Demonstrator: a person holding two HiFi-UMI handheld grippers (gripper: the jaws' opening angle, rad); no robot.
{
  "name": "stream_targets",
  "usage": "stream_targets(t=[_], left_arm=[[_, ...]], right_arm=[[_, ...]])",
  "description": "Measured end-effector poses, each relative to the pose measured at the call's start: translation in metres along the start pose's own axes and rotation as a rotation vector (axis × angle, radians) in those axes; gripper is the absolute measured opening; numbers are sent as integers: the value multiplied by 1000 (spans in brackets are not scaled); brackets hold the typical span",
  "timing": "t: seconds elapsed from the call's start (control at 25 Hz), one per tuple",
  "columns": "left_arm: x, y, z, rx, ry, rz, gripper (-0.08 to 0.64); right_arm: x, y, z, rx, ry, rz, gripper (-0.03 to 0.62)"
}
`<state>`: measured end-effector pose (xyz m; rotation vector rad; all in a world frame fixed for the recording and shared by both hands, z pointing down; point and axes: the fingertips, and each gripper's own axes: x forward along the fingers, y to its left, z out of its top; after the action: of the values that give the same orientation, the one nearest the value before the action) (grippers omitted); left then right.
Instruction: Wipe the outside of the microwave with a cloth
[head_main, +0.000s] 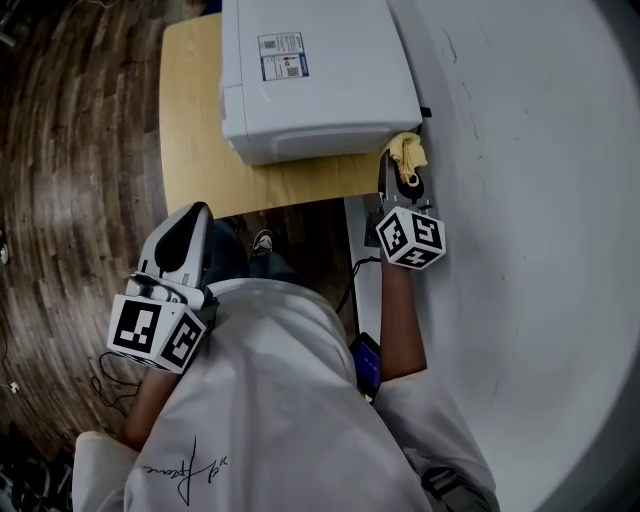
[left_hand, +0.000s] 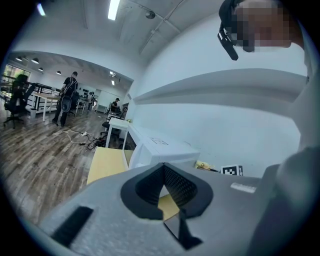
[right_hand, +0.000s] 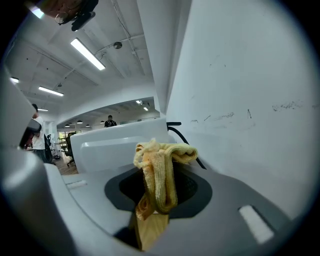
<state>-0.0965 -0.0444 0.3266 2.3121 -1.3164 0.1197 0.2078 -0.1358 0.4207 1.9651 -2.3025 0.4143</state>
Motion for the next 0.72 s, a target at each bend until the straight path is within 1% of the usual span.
stream_targets(t=[0.12, 0.36, 0.52, 0.72], left_arm=[[1, -1, 0, 7, 5, 3, -9], [-3, 6, -1, 4, 9, 44, -9], [-6, 7, -1, 8, 9, 53, -9], [-4, 4, -3, 11, 13, 45, -9]], right_arm=[[7, 0, -2, -20, -3, 2, 118], [10, 2, -3, -51, -26, -13, 118], [12, 8, -5, -49, -31, -8, 118], [12, 18, -8, -37, -36, 4, 118]])
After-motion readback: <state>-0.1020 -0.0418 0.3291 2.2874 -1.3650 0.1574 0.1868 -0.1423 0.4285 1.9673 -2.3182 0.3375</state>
